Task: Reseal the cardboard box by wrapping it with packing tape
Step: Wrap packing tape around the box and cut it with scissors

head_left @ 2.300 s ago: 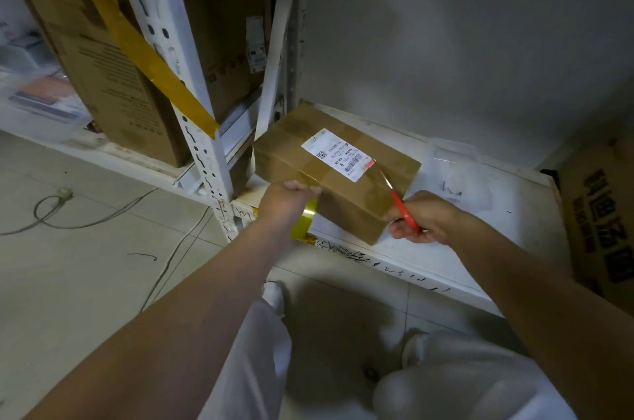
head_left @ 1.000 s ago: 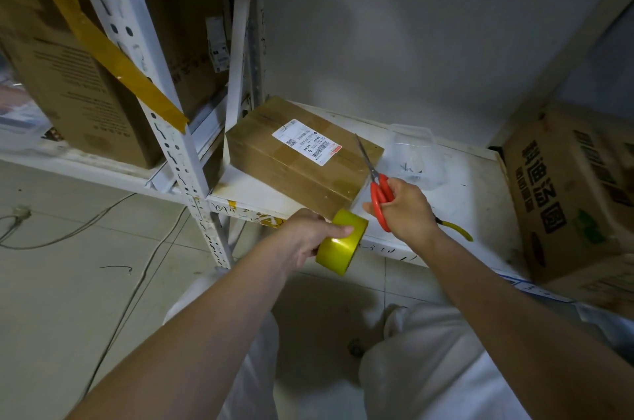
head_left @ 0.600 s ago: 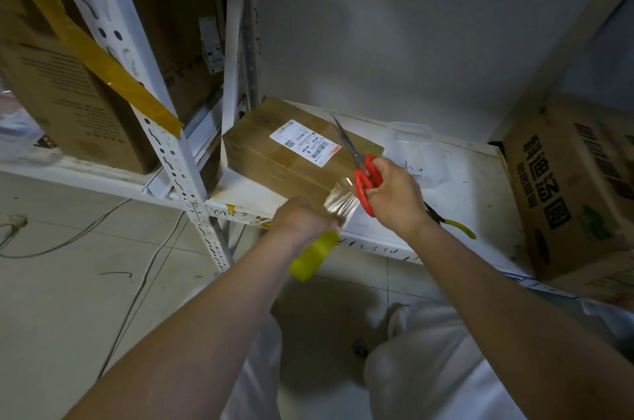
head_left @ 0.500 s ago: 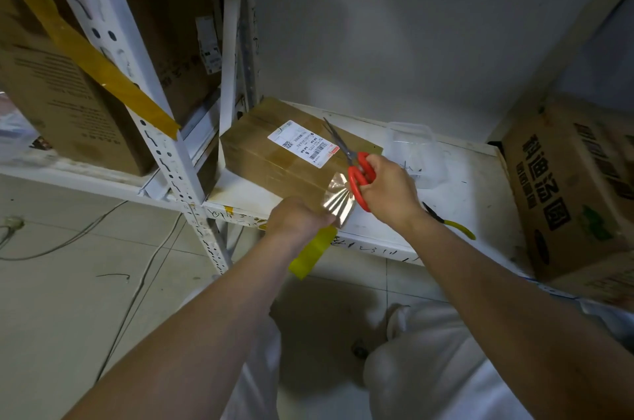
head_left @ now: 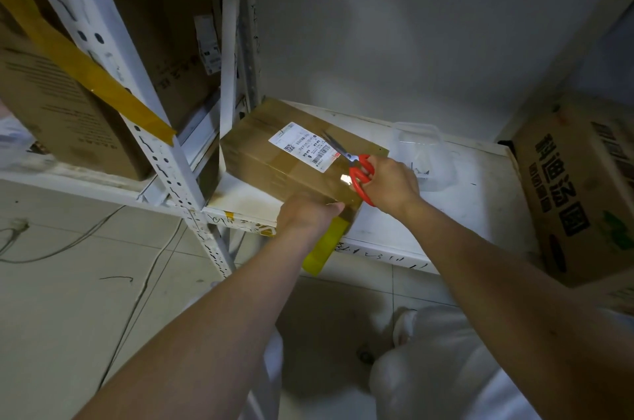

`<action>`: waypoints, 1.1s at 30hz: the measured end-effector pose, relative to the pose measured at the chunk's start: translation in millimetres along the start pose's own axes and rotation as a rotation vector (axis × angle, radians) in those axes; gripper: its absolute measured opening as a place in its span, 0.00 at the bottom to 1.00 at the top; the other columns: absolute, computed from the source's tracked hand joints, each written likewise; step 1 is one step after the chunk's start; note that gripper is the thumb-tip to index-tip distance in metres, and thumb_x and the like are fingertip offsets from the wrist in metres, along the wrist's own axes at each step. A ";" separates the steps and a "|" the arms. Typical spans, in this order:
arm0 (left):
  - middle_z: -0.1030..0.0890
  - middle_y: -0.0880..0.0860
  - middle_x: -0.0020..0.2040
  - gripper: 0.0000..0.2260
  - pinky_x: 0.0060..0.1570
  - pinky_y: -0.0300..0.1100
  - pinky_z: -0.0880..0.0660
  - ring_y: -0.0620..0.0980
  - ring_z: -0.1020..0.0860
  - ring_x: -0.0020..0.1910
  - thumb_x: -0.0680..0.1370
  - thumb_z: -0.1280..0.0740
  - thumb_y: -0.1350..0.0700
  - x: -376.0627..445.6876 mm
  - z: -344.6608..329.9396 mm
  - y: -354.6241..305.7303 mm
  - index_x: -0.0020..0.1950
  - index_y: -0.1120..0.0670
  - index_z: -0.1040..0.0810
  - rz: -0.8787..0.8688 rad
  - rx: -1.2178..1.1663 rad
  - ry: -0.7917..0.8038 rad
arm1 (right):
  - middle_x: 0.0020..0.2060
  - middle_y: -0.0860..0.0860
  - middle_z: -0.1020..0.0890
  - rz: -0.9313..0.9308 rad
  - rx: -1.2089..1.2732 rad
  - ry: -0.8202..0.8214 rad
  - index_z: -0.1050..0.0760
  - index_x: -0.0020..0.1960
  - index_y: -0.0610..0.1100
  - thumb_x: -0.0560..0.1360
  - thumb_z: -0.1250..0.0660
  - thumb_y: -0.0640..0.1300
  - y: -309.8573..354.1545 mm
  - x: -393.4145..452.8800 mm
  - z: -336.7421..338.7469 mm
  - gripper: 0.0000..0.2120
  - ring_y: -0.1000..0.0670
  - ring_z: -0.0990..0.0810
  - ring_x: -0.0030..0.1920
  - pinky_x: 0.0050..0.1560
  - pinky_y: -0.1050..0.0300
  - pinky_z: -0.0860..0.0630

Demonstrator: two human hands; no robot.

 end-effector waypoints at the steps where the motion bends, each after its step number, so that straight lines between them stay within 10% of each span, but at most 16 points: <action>1: 0.18 0.54 0.57 0.17 0.59 0.48 0.25 0.57 0.22 0.57 0.74 0.30 0.45 0.4 0.6 0.3 0.56 0.54 0.20 0.006 -0.001 -0.001 | 0.52 0.48 0.20 0.001 0.000 -0.004 0.28 0.62 0.46 0.77 0.34 0.51 0.4 0.7 0.5 0.17 0.45 0.22 0.54 0.50 0.54 0.26; 17: 0.18 0.53 0.55 0.17 0.58 0.48 0.25 0.56 0.21 0.55 0.72 0.28 0.44 5.7 -8.6 11.5 0.54 0.54 0.20 0.063 -0.014 0.031 | 0.37 0.50 0.24 0.018 -0.341 -0.058 0.28 0.49 0.48 0.76 0.37 0.63 9.7 2.4 -1.8 0.17 0.48 0.26 0.38 0.40 0.57 0.30; 33: 0.19 0.59 0.55 0.15 0.56 0.48 0.25 0.59 0.22 0.56 0.71 0.26 0.53 -1.4 -15.5 18.1 0.53 0.60 0.21 0.060 -0.073 0.056 | 0.42 0.45 0.19 -0.205 0.096 -0.027 0.22 0.49 0.43 0.71 0.32 0.64 -11.4 -16.7 -17.6 0.24 0.43 0.19 0.47 0.44 0.56 0.27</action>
Point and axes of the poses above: each hand's wrist, its own x-axis towards the middle knuckle, its own z-axis out of the back of the hand, y = z × x, the point moved 10 cm from there along x, towards the middle knuckle
